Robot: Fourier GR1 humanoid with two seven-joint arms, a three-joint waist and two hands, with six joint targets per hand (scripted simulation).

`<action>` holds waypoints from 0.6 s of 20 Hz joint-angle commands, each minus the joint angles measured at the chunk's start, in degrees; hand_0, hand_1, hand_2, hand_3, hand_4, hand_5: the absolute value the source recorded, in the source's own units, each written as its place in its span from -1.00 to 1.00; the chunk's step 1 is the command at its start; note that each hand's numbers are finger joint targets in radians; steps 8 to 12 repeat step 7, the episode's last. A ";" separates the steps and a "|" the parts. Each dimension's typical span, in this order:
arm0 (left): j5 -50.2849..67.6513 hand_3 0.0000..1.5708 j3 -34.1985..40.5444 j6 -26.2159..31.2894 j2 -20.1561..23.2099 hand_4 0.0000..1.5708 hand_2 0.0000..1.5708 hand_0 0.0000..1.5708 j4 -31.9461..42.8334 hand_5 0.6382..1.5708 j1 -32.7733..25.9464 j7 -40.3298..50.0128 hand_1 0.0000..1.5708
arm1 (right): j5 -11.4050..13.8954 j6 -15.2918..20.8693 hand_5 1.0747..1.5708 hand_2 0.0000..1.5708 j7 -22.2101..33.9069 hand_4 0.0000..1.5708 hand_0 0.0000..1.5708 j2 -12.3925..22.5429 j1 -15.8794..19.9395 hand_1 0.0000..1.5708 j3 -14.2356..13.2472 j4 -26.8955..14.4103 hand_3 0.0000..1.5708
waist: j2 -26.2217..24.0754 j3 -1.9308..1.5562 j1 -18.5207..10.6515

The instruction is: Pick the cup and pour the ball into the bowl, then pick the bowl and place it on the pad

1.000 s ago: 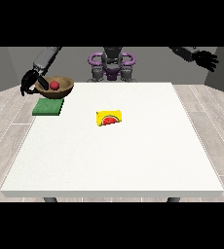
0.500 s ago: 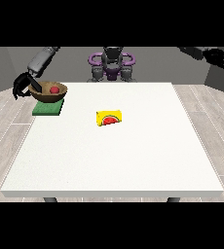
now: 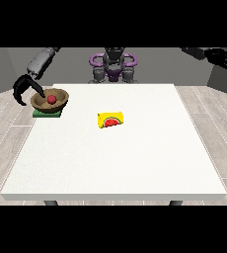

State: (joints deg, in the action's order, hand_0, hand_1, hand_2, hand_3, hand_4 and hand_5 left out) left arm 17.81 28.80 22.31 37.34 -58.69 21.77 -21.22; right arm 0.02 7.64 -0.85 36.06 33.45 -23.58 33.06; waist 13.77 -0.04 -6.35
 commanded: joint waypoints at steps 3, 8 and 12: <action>-2.63 -1.00 -10.11 -5.85 -11.18 0.15 -1.00 -1.00 -11.06 0.97 -0.16 9.04 -1.00 | 1.75 -3.00 0.13 -1.00 4.83 -1.00 -1.00 2.59 1.76 -1.00 1.98 -3.34 -1.00 | -8.88 -0.10 -0.49; -5.77 -1.00 -10.96 -8.10 -12.16 0.15 -1.00 -1.00 -4.64 0.97 -4.33 10.55 -1.00 | 1.00 -6.27 0.45 -1.00 7.85 -0.39 -1.00 -4.19 4.35 -1.00 5.79 3.95 -1.00 | -21.24 0.13 3.83; -5.77 -1.00 -10.96 -8.10 -12.16 0.15 -1.00 -1.00 -4.64 0.97 -4.33 10.55 -1.00 | 1.00 -6.27 0.45 -1.00 7.85 -0.39 -1.00 -4.19 4.35 -1.00 5.79 3.95 -1.00 | -21.24 0.13 3.83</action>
